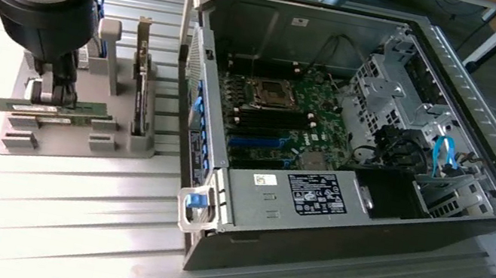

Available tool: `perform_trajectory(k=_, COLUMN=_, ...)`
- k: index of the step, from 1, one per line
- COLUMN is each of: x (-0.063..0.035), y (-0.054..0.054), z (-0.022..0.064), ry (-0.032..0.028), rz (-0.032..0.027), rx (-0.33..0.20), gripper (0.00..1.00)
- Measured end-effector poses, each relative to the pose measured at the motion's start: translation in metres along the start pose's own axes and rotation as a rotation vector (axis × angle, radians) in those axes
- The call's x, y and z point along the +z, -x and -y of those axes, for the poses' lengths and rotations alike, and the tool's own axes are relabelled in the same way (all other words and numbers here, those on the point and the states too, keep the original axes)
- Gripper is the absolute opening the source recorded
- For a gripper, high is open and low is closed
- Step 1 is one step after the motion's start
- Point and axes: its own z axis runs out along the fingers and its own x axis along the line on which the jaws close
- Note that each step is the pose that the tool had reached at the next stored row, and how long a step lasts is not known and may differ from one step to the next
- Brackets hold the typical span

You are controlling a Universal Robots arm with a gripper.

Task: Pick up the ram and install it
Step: 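Pick up the ram and move it above insertion slot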

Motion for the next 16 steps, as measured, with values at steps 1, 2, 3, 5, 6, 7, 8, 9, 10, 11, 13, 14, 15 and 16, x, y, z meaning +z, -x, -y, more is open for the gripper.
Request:
perform_trajectory(k=1, x=-0.0025, y=0.0, z=-0.0001, ry=0.0, rz=0.0001, rx=0.0, gripper=0.12)
perform_trajectory(k=2, x=-0.0049, y=0.0, z=-0.0002, ry=0.0, rz=0.0, rx=0.0, gripper=0.12)
perform_trajectory(k=3, x=-0.0073, y=0.0, z=-0.0003, ry=0.0, rz=0.0001, rx=0.0, gripper=0.12)
perform_trajectory(k=5, x=-0.0124, y=0.001, z=-0.0006, ry=0.0, rz=0.0, rx=0.0, gripper=0.12)
perform_trajectory(k=6, x=-0.0146, y=0.001, z=-0.0007, ry=0.0001, rz=0.0, rx=0.0, gripper=0.12)
perform_trajectory(k=7, x=-0.0174, y=0.001, z=-0.0008, ry=0.0, rz=0.0, rx=0.0, gripper=0.12)
perform_trajectory(k=8, x=-0.0204, y=0.001, z=-0.0009, ry=0.0, rz=0.0001, rx=0.0, gripper=0.12)
perform_trajectory(k=9, x=-0.023, y=0.001, z=-0.001, ry=0.0, rz=0.0001, rx=0.0, gripper=0.12)
perform_trajectory(k=10, x=-0.0265, y=0.001, z=-0.0012, ry=0.0, rz=0.0, rx=0.0, gripper=0.12)
perform_trajectory(k=11, x=-0.0292, y=0.001, z=-0.0014, ry=0.0001, rz=0.0, rx=0.0, gripper=0.12)
perform_trajectory(k=13, x=-0.0343, y=0.001, z=-0.0016, ry=0.0, rz=0.0001, rx=0.0, gripper=0.12)
perform_trajectory(k=14, x=-0.0367, y=0.002, z=-0.0017, ry=0.0, rz=0.0001, rx=0.0, gripper=0.12)
perform_trajectory(k=15, x=-0.0392, y=0.002, z=-0.0018, ry=0.0, rz=0.0, rx=0.0, gripper=0.12)
perform_trajectory(k=16, x=-0.0415, y=0.002, z=-0.0019, ry=0.0001, rz=0.0, rx=0.0, gripper=0.12)
